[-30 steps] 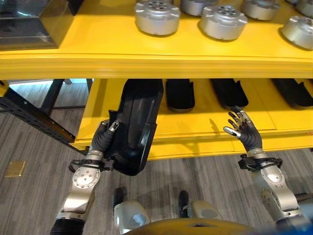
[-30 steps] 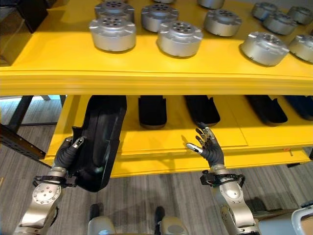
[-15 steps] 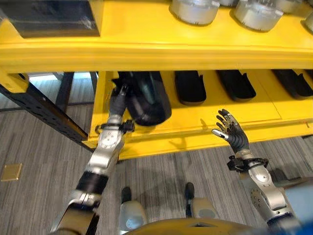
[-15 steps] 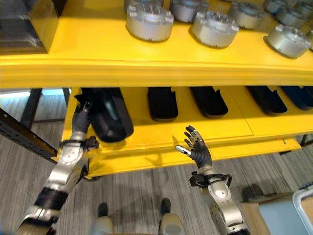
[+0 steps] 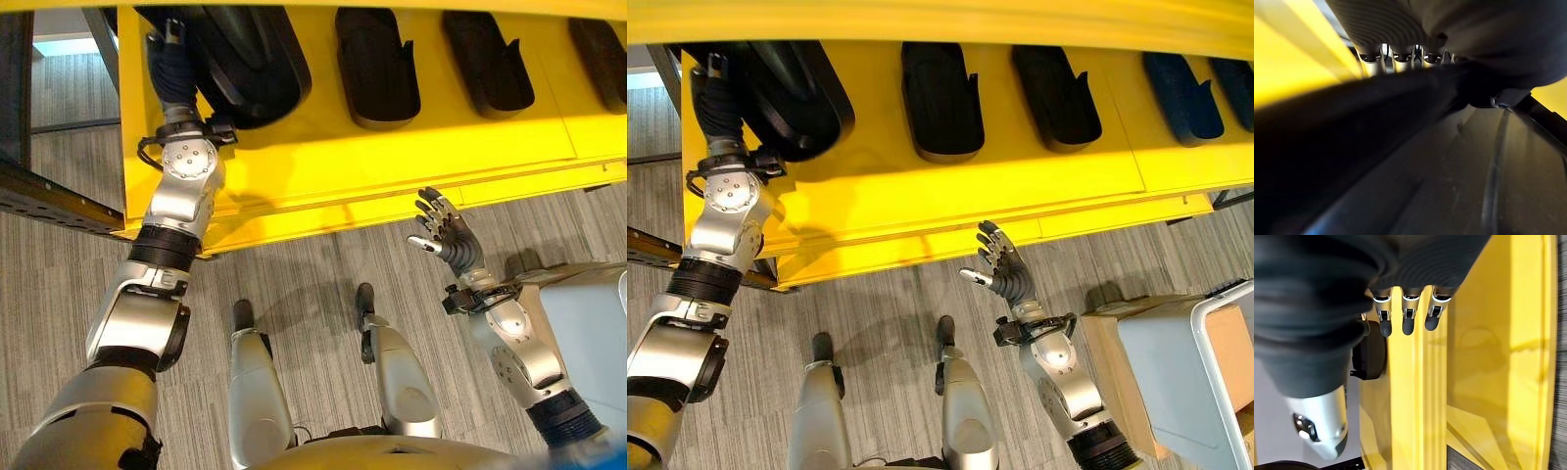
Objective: Move parts from the plastic box to the shelf.
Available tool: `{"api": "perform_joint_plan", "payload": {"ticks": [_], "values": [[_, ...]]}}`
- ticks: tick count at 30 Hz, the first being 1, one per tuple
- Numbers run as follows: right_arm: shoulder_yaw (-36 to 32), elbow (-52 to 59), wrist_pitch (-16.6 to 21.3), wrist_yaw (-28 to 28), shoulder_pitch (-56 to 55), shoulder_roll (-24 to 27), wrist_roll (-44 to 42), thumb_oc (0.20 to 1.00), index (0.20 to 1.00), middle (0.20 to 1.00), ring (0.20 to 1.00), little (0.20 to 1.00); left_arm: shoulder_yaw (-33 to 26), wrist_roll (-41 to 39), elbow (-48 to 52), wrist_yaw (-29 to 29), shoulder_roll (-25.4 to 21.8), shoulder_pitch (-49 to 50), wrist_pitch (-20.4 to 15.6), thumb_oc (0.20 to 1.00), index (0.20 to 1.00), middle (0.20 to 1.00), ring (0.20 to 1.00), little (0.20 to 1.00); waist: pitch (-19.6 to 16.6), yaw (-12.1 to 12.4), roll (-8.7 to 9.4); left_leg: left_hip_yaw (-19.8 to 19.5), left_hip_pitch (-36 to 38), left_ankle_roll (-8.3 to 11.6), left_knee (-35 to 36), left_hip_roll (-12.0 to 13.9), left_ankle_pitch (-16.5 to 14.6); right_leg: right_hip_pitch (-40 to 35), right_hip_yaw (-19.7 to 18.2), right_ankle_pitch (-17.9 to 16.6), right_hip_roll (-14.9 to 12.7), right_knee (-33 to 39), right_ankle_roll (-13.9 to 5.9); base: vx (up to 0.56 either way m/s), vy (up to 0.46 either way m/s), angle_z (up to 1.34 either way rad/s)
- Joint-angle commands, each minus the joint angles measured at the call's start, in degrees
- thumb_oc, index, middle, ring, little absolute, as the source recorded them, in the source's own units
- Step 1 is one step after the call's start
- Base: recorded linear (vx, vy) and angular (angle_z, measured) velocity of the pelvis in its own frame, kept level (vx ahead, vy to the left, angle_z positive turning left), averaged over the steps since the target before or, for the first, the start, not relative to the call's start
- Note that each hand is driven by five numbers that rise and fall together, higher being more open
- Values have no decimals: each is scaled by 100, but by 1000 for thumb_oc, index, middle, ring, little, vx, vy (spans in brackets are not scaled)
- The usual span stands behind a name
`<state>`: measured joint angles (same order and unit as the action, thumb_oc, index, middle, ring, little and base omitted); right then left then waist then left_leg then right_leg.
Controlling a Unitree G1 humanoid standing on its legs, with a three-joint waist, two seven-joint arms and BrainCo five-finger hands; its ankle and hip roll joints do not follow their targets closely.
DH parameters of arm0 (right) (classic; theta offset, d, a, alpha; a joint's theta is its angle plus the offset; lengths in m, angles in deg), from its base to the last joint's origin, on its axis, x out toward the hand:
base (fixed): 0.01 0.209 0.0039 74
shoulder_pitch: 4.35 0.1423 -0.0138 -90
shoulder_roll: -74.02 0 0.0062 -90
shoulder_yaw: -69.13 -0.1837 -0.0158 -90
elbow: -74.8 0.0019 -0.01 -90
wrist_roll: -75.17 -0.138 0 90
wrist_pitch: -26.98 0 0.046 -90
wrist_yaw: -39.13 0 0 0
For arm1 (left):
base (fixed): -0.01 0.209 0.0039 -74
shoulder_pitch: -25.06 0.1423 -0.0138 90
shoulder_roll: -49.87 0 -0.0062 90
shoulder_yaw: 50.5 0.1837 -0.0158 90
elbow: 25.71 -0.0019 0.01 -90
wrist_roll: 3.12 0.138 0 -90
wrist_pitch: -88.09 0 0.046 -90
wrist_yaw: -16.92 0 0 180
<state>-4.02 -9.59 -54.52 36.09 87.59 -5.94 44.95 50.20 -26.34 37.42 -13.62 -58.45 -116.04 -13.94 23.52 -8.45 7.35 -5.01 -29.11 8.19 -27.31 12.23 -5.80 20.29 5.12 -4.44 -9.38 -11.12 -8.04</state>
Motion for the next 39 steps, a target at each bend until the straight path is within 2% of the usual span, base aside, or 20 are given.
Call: {"api": "perform_joint_plan", "payload": {"ticks": [1,8,12,15,25,39], "values": [[-228,511,437,89,-65,357,-214,1000,1000,1000,1000,1000,41,165,-46,-115,-415,-641,-476,200,200,200,200,200,-320,-34,-64,362,50,-261,257,-94,95,338,-96,795,-272,-1003,2,-31,-21,1],[-372,570,453,291,-256,479,-311,1000,1000,1000,1000,1000,288,677,-421,48,-820,-824,-141,200,200,200,200,200,-330,-66,-44,269,-288,-263,79,-103,58,616,-47,846,-252,-1163,25,-22,-10,4],[-474,602,457,387,-298,529,-373,1000,1000,1000,1000,1000,376,1169,-554,166,-948,-769,103,200,200,200,200,200,-296,-53,-30,221,-473,-273,-30,-133,35,758,-48,887,-243,-1259,53,-16,0,0],[-503,593,455,410,-292,555,-384,1000,1000,1000,1000,1000,383,1264,-651,251,-919,-668,158,200,200,200,200,200,-275,-48,-31,217,-542,-283,-71,-146,25,818,-48,905,-239,-1302,66,-14,7,3],[-430,624,408,403,-186,556,-399,1000,1000,1000,1000,1000,32,983,-1064,368,-608,-153,258,200,200,200,200,200,-199,-5,-16,198,-697,-305,-241,-162,-16,975,-86,969,-237,-1496,111,-2,3,0],[-363,672,385,414,-192,622,-414,1000,1000,1000,1000,1000,2,859,-1462,416,-611,-125,367,200,200,200,200,200,-258,-9,19,134,-796,-268,-260,-112,7,1087,-47,1020,-179,-1607,160,0,0,0]]}}
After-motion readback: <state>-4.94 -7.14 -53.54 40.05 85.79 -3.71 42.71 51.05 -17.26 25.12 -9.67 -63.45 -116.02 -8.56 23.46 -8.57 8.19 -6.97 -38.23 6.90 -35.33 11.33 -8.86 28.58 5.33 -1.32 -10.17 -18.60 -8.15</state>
